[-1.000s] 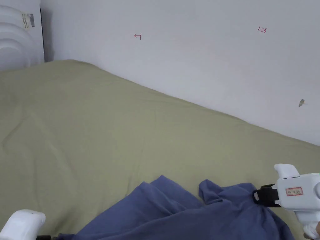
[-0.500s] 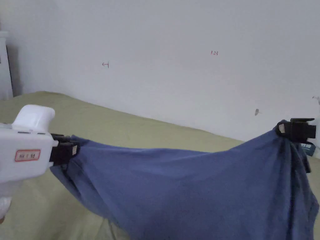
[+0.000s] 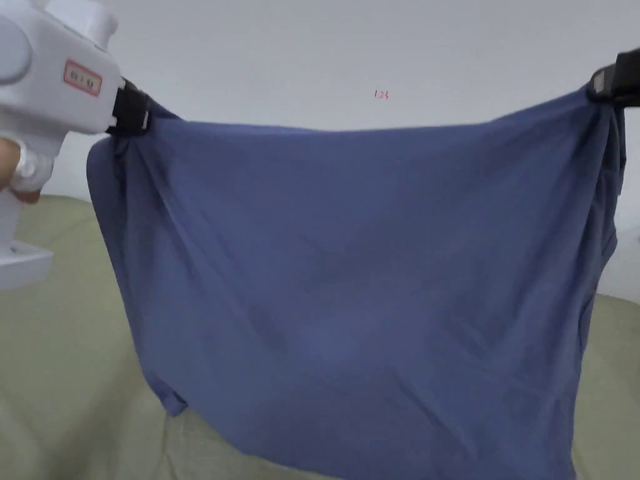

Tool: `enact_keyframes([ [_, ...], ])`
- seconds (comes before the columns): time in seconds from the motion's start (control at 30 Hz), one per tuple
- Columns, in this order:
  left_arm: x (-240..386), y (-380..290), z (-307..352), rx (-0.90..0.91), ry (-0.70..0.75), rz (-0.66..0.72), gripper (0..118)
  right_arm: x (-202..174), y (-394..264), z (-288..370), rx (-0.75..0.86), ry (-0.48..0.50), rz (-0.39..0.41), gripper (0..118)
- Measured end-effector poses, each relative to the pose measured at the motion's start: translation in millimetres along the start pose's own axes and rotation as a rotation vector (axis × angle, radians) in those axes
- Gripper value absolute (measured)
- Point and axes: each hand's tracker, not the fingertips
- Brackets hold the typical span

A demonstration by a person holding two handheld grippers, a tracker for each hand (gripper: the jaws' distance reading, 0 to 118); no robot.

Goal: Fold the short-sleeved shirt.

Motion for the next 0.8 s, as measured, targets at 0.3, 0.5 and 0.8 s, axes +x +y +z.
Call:
enact_keyframes([
  [0.3,-17,38,-45,0.07,0.012,0.041,3,-19,49,-9,0.085,-0.027,0.062,0],
  [0.5,-26,62,-47,0.103,0.051,-0.014,3,-23,78,-6,0.162,-0.012,0.057,0],
  [0.8,-22,42,-15,0.115,0.017,-0.051,3,-39,32,29,0.119,0.047,0.093,0],
])
